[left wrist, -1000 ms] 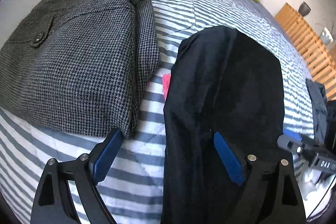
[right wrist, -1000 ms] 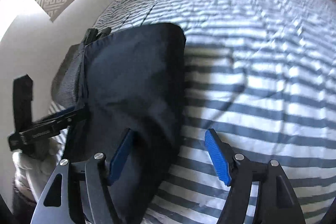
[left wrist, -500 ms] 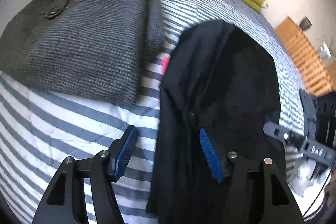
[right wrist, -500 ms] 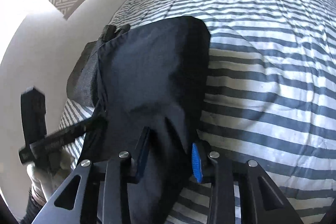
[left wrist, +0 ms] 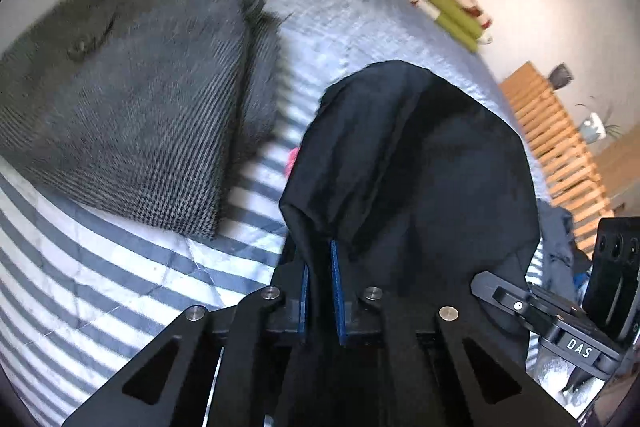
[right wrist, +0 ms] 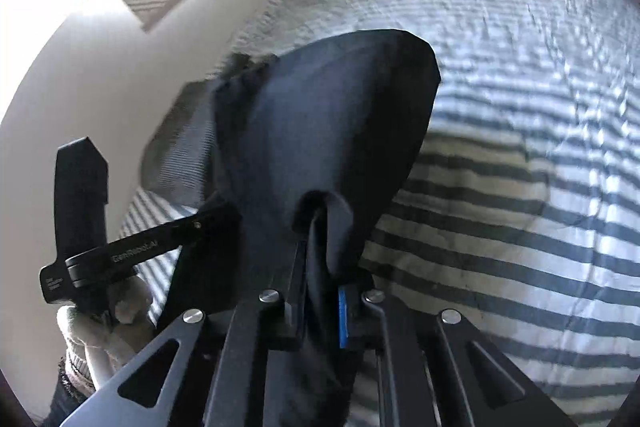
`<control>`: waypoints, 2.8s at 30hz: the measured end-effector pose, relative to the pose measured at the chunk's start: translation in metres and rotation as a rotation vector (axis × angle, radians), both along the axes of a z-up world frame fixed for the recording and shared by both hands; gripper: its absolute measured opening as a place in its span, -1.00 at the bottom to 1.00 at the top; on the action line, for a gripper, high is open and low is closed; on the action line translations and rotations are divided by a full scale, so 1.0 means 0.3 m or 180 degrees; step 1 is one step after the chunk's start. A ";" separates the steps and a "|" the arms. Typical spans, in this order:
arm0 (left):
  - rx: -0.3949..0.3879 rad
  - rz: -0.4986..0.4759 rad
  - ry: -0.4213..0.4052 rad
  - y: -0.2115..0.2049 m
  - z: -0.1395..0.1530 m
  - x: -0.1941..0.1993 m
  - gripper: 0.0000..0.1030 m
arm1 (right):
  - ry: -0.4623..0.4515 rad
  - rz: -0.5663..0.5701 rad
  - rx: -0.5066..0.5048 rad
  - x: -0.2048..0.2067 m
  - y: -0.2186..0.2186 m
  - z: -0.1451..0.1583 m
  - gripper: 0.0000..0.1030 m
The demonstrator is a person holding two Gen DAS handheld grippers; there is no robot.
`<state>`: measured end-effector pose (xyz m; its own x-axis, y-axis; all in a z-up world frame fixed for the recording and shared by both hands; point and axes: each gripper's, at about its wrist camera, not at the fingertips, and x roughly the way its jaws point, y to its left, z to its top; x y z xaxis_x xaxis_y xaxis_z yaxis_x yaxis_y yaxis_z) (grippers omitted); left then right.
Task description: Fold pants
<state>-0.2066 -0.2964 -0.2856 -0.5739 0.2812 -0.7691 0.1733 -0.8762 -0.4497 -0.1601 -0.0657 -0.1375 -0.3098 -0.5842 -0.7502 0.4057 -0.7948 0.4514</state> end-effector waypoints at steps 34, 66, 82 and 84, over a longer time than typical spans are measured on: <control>-0.0925 0.1107 -0.0148 -0.748 0.180 -0.040 -0.29 | 0.0981 0.0412 0.0991 -0.212 -0.800 0.066 -0.07; -0.1027 -0.0346 0.0213 -0.314 0.057 -0.070 -0.29 | 0.0416 0.0136 0.0589 -0.574 -0.791 0.041 -0.86; -0.1006 0.0367 0.0245 -0.191 0.371 0.235 0.08 | 0.0804 0.0128 0.0730 -0.127 -0.410 0.313 -0.17; -0.1087 0.0373 0.0339 -0.119 0.453 0.312 0.16 | 0.0904 0.0153 0.0793 -0.021 -0.357 0.360 -0.16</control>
<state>-0.1132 -0.3322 -0.1496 -0.6688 -0.0536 -0.7415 0.2494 -0.9558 -0.1559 -0.1665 -0.1729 -0.0296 -0.5024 -0.4136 -0.7593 0.5264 -0.8430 0.1109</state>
